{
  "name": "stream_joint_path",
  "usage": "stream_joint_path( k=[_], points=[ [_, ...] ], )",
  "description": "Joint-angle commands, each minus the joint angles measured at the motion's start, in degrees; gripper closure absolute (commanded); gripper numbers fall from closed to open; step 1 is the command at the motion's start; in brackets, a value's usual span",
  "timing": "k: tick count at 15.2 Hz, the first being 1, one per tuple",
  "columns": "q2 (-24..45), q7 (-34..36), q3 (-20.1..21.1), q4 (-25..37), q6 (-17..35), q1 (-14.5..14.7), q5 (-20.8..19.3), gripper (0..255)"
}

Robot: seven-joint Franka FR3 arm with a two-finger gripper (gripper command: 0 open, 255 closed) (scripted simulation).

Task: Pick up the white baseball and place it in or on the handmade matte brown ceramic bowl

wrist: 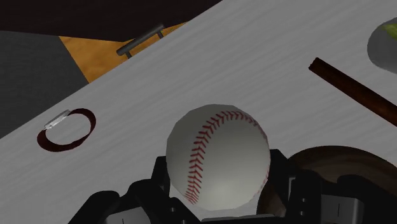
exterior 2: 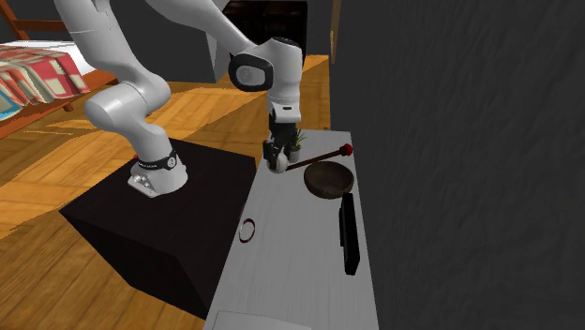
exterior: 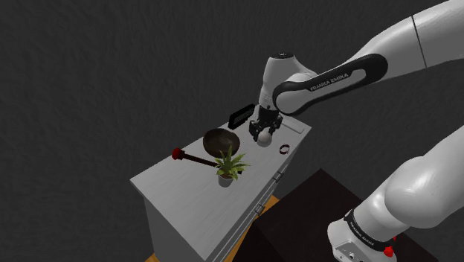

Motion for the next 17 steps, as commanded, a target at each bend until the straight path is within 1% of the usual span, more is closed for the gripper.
stream_joint_path(
  k=[1,3,9,16,17],
  points=[
    [-1.03,-0.43,-0.02,0.53,-1.53,0.08,0.45,255],
    [-1.71,-0.72,-0.05,0.93,-2.58,0.12,0.73,255],
    [10.04,4.23,2.08,15.61,-6.4,1.76,-1.61,255],
    [24.08,8.47,2.96,35.41,-13.23,5.08,-4.54,255],
    [24.42,8.61,2.88,35.1,-12.59,5.14,-4.68,255]
  ],
)
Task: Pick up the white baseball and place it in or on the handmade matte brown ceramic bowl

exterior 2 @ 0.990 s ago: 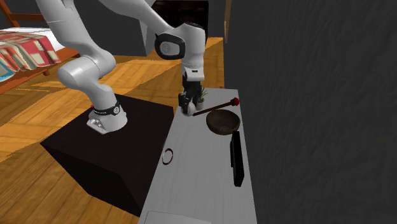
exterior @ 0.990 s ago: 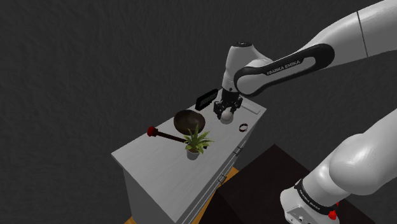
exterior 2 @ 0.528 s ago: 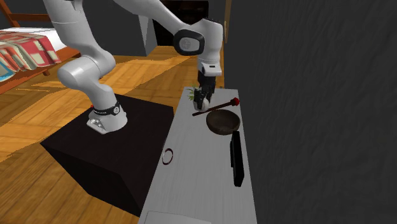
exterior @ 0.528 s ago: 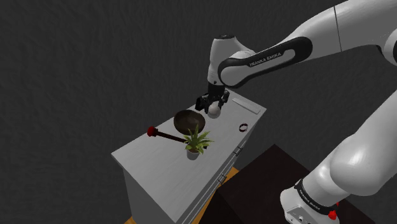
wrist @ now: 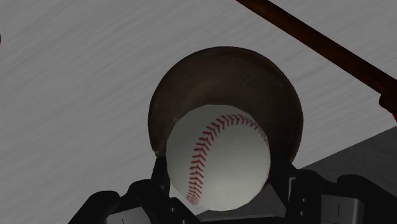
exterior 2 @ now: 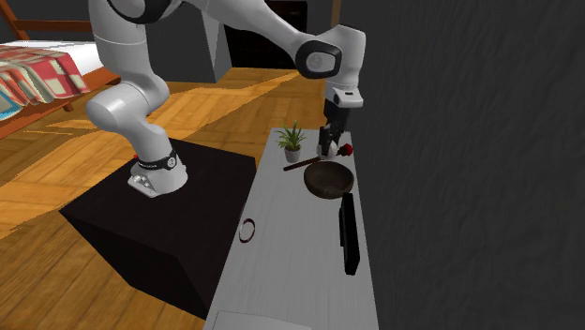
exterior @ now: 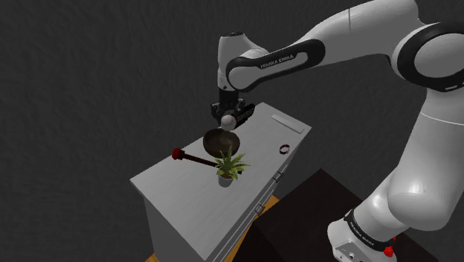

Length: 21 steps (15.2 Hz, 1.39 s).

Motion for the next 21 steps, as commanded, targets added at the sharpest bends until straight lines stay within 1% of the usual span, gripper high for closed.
stream_joint_path(
  k=[1,13,21],
  points=[
    [1.38,0.49,-0.06,0.79,0.49,0.31,-0.39,255],
    [6.65,2.59,-1.02,-1.8,8.06,0.85,-2.67,255],
    [6.65,2.59,-1.02,-1.8,8.06,0.85,-2.67,255]
  ],
)
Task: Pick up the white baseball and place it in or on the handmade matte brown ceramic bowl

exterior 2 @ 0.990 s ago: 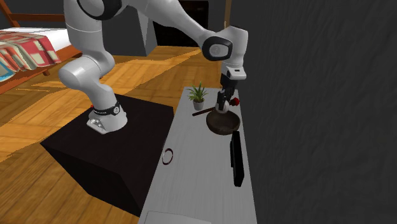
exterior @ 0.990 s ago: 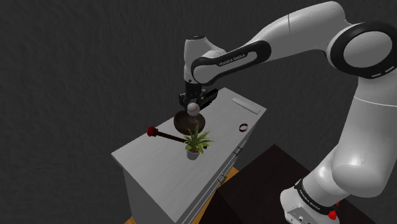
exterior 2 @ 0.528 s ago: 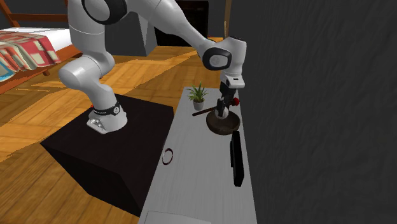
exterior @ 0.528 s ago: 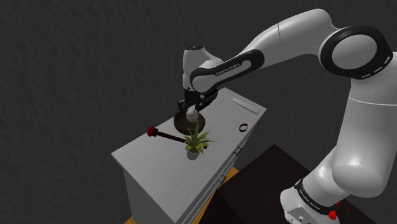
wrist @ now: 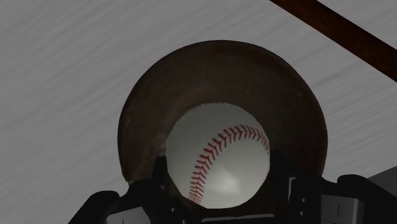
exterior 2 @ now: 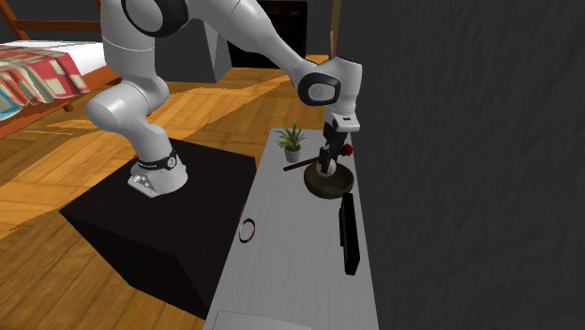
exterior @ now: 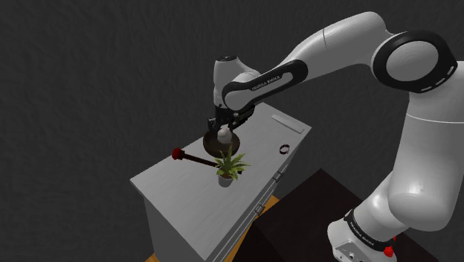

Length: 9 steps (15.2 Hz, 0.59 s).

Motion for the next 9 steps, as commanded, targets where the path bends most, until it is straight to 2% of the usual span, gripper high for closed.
stream_joint_path(
  k=[1,6,9],
  points=[
    [0.0,0.0,0.0,0.0,0.01,0.0,0.0,0],
    [0.0,0.0,0.0,0.01,0.0,0.0,0.0,0],
    [-2.86,-0.84,0.74,1.97,-4.72,0.0,1.33,0]
  ],
)
